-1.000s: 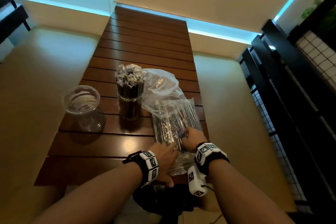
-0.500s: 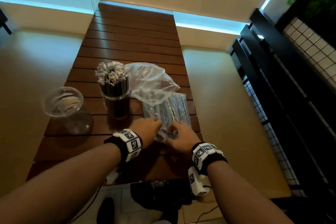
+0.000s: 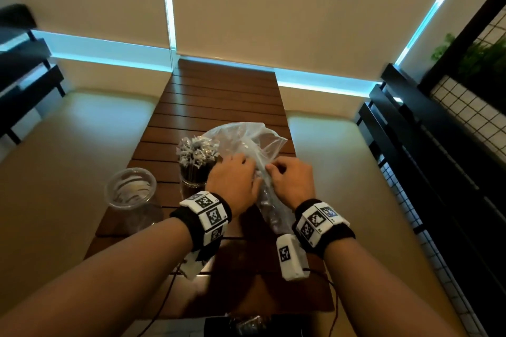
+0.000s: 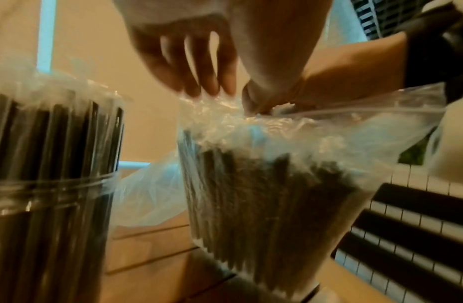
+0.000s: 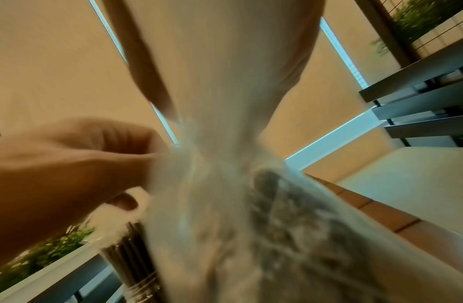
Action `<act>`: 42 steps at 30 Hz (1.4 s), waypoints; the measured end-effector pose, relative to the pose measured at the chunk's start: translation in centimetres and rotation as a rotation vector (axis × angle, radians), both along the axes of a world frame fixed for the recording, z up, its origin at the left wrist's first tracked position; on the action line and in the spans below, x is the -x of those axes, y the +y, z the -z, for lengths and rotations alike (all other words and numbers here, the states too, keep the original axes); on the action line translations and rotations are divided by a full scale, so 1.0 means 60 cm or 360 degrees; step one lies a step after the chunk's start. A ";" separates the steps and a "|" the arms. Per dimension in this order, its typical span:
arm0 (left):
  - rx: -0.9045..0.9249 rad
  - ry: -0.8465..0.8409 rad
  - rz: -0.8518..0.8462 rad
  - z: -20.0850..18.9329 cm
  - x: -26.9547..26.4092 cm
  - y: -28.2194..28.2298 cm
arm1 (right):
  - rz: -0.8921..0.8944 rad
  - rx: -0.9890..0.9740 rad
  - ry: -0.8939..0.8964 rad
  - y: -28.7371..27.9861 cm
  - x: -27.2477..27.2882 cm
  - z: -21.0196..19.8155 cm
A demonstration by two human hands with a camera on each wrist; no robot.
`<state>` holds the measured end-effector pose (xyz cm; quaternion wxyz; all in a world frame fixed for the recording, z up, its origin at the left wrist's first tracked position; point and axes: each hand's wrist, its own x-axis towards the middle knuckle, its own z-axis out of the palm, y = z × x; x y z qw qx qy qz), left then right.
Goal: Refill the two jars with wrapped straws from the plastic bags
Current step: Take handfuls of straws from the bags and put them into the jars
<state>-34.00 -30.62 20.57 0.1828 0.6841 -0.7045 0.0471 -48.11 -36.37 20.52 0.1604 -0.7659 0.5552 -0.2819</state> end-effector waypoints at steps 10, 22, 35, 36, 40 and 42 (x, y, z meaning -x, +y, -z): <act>-0.0415 0.1347 -0.0130 0.012 -0.053 0.012 | 0.0146 -0.0892 -0.0870 0.019 -0.083 -0.017; -0.0576 0.1324 -0.0142 -0.001 -0.073 0.028 | 0.0008 -0.1465 -0.1367 0.051 -0.093 -0.028; -0.0528 0.1221 -0.0289 -0.016 -0.071 0.024 | 0.0036 -0.1275 -0.1048 0.060 -0.096 -0.016; -0.0540 0.1202 -0.0306 -0.016 -0.071 0.024 | 0.0054 -0.1211 -0.0954 0.058 -0.097 -0.012; -0.0610 0.0960 -0.0311 -0.018 -0.058 0.020 | 0.0115 -0.0723 -0.0286 0.055 -0.109 -0.009; -0.0635 0.0889 -0.0335 -0.012 -0.059 0.018 | 0.0130 -0.0555 -0.0083 0.055 -0.108 -0.012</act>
